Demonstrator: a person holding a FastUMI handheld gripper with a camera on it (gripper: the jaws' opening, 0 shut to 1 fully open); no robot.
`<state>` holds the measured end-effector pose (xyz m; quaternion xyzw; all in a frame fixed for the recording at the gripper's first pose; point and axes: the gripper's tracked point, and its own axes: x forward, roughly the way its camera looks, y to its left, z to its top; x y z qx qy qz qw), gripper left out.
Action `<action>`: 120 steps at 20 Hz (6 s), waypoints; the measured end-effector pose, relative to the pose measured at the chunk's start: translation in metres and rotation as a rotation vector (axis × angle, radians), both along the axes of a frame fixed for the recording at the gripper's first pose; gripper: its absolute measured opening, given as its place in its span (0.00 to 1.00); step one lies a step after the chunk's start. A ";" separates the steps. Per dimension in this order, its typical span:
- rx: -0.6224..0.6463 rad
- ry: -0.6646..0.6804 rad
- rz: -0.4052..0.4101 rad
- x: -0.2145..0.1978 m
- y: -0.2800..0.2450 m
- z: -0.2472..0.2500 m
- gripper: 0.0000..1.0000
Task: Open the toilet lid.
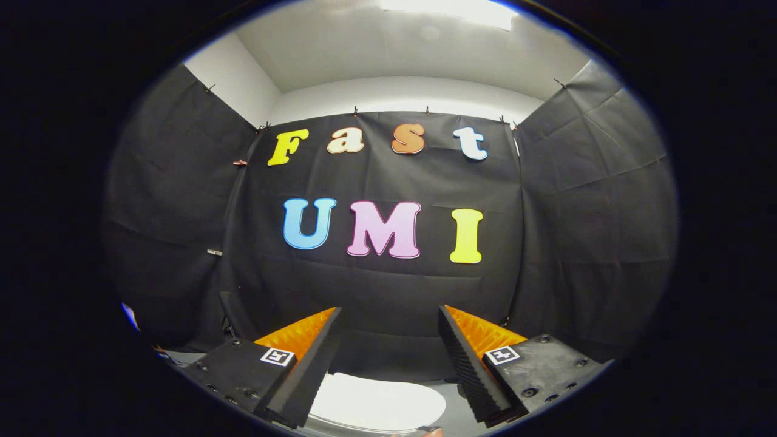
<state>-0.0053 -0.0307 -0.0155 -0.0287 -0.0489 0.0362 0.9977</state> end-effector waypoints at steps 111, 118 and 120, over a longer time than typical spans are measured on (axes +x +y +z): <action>0.197 0.711 -0.120 0.121 0.027 -0.273 0.09; 0.111 0.662 -0.109 0.126 0.082 -0.249 0.11; 0.096 0.648 -0.102 0.127 0.098 -0.243 0.11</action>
